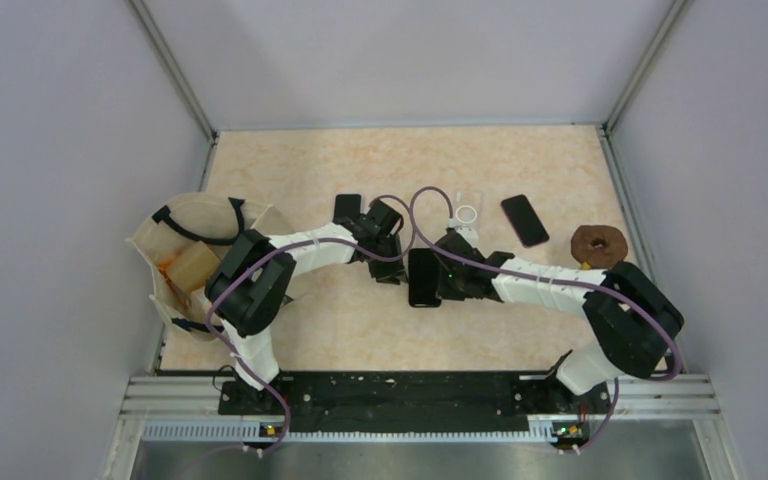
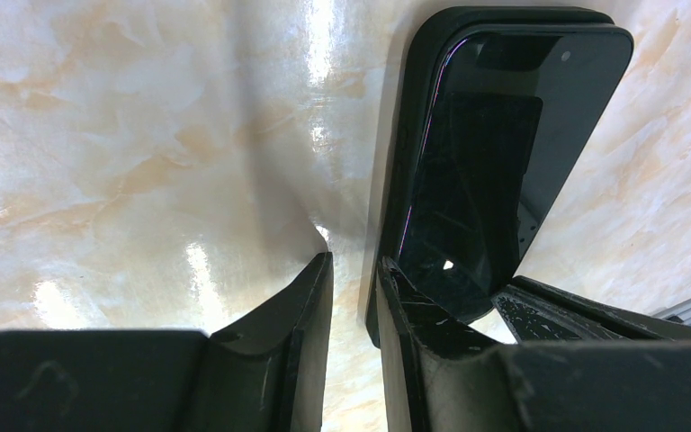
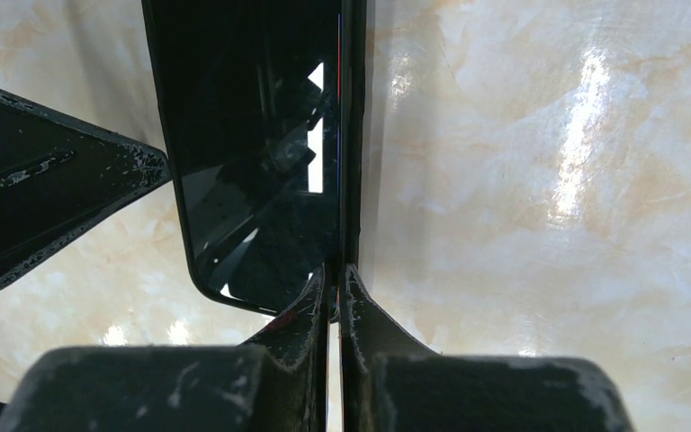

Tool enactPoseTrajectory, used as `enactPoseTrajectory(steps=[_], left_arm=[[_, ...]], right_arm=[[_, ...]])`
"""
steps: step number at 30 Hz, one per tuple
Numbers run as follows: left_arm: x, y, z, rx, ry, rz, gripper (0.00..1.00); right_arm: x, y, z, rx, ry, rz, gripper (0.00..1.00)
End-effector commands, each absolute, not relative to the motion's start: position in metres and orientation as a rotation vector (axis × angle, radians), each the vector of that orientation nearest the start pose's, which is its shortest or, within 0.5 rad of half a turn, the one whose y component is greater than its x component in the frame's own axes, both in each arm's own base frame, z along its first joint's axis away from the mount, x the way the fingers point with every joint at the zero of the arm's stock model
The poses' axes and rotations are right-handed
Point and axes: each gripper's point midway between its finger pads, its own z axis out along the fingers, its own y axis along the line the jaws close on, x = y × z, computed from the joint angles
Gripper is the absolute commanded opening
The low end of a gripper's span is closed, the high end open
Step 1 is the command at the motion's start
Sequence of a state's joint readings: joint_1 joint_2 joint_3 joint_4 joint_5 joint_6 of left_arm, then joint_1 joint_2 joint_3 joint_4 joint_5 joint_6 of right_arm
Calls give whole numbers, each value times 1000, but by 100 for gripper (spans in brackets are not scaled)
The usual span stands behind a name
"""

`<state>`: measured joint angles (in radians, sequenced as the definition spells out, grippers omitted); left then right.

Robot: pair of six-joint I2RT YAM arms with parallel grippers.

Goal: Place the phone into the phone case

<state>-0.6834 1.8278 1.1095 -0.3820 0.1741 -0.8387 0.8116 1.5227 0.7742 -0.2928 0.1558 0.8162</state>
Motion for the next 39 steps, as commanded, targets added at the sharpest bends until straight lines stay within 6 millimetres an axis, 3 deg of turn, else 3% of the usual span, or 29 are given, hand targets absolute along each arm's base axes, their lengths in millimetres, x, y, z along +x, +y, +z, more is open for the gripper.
enactPoseTrajectory(steps=[1,5,9,13,20,26,35,39], left_arm=[[264,-314,29,-121,2823,-735,31],[268,-312,32,-116,2814,-715,33],[272,-309,34,-123,2806,-713,35],[281,-306,39,-133,2794,-711,36],[314,-298,54,-193,2739,-691,38],[343,-291,51,-259,2727,-628,37],[351,-294,36,-282,2758,-601,33],[349,-293,33,-283,2765,-595,32]], right_arm=[[186,256,-27,10,2799,398,0],[215,259,22,45,2688,511,2],[244,257,71,55,2572,617,18],[265,255,87,37,2530,660,31],[291,247,64,61,2551,654,37],[294,244,39,57,2593,587,26],[272,231,11,33,2671,458,7],[256,217,-21,-8,2730,246,0]])
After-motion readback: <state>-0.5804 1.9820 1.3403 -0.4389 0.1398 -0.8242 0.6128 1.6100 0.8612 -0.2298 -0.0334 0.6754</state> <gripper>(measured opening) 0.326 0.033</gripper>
